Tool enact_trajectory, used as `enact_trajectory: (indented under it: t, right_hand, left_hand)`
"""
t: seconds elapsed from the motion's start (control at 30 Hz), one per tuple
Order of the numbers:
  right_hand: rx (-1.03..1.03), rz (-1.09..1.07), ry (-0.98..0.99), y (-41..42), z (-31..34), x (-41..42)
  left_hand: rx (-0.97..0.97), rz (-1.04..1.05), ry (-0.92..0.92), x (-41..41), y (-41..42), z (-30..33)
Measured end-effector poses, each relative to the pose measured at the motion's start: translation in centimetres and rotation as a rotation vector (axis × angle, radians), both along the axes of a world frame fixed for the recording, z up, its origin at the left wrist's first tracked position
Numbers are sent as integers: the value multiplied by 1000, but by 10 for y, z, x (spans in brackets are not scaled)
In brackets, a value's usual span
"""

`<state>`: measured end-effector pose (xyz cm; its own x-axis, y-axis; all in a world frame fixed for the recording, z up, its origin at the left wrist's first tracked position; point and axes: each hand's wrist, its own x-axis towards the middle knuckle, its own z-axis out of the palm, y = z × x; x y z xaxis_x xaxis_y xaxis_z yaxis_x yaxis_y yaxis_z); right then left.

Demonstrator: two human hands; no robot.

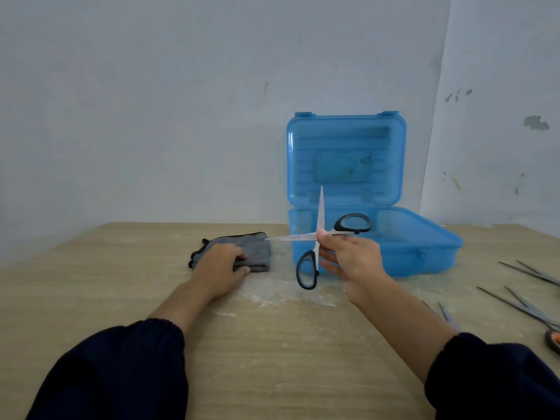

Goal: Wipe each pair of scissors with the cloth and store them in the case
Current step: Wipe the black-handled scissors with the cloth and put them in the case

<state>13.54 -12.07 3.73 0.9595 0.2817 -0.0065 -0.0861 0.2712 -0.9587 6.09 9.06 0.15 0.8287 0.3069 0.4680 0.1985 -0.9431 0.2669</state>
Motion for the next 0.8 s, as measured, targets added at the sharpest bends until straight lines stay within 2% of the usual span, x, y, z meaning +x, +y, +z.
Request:
enact_trajectory:
  t: [0.17, 0.37, 0.6, 0.7, 0.8]
  right_hand:
    - [-88, -74, -158, -3, -4, 8]
    - [-255, -62, -425, -19, 9, 12]
    - [-373, -20, -687, -24, 20, -1]
    - [-302, 13, -638, -23, 21, -6]
    - [-220, 83, -512, -24, 23, -5]
  left_hand:
    - [34, 18, -80, 7, 6, 2]
    - [-194, -25, -334, 2, -19, 38]
    - [-412, -166, -355, -15, -79, 62]
    - [-572, -255, -340, -15, -92, 63]
    - [-594, -326, -324, -18, -96, 60]
